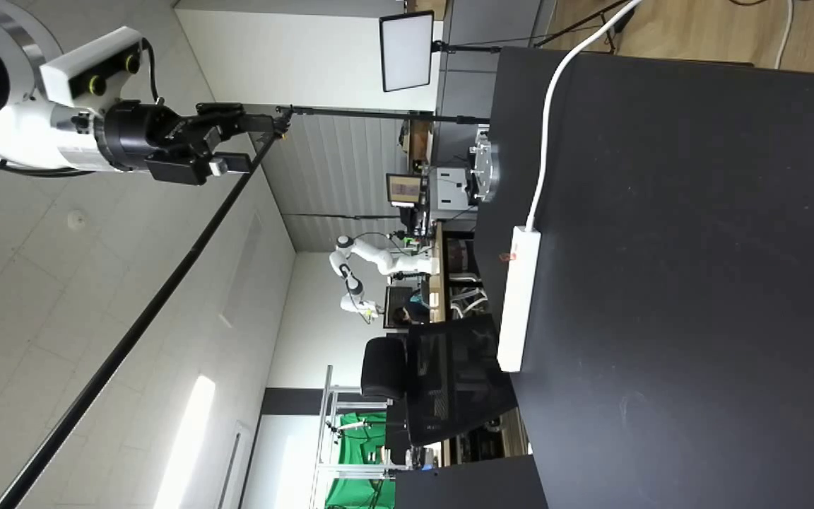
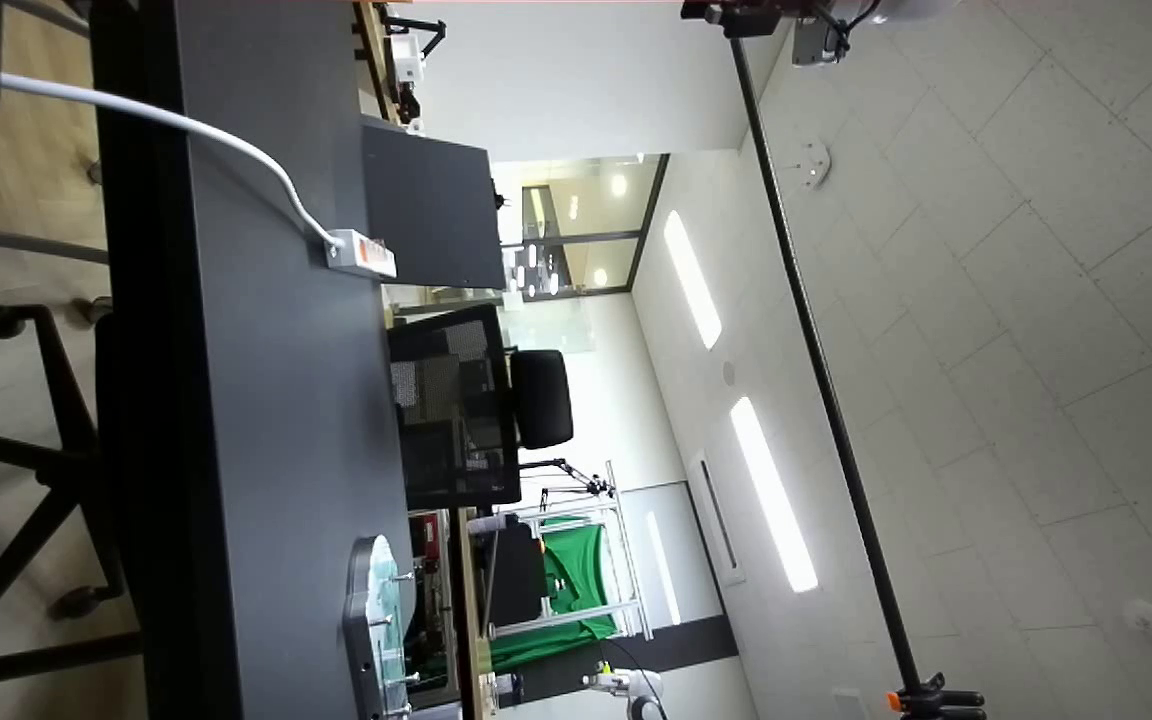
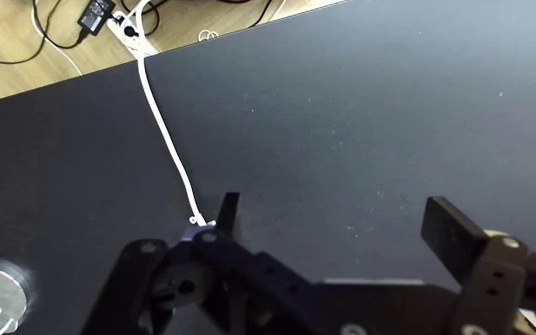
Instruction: Turn on the extension cable
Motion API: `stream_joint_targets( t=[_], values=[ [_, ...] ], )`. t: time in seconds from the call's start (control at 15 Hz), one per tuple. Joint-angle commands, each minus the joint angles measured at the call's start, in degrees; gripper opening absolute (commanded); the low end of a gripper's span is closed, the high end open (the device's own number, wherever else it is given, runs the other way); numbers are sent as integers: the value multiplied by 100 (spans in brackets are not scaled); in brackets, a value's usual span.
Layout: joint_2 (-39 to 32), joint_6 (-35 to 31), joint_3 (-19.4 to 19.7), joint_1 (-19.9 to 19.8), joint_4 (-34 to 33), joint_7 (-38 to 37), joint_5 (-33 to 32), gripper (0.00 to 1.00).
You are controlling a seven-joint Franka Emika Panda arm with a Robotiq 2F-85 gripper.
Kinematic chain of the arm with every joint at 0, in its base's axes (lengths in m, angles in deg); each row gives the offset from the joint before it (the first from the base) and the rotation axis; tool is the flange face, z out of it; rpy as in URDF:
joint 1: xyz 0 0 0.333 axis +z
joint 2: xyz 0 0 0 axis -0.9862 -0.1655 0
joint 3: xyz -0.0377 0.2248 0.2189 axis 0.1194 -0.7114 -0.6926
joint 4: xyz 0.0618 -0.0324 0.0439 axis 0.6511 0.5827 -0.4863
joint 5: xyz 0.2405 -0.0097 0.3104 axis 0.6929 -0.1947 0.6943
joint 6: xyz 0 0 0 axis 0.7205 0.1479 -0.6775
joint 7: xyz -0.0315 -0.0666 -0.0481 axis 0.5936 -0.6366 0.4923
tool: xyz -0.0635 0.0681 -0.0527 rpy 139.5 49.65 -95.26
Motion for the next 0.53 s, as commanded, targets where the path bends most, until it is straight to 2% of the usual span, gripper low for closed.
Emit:
stream_joint_targets(
  t=[0.0,0.27,0.4,0.47],
  values=[
    [-280,-135,188,145,-59,929,-50,100],
    [-1197,-647,464,182,-307,2498,-207,100],
    [-1746,-1089,518,92,-465,2858,-405,100],
    [-2049,-1533,500,2,-538,2690,-635,100]
  ],
)
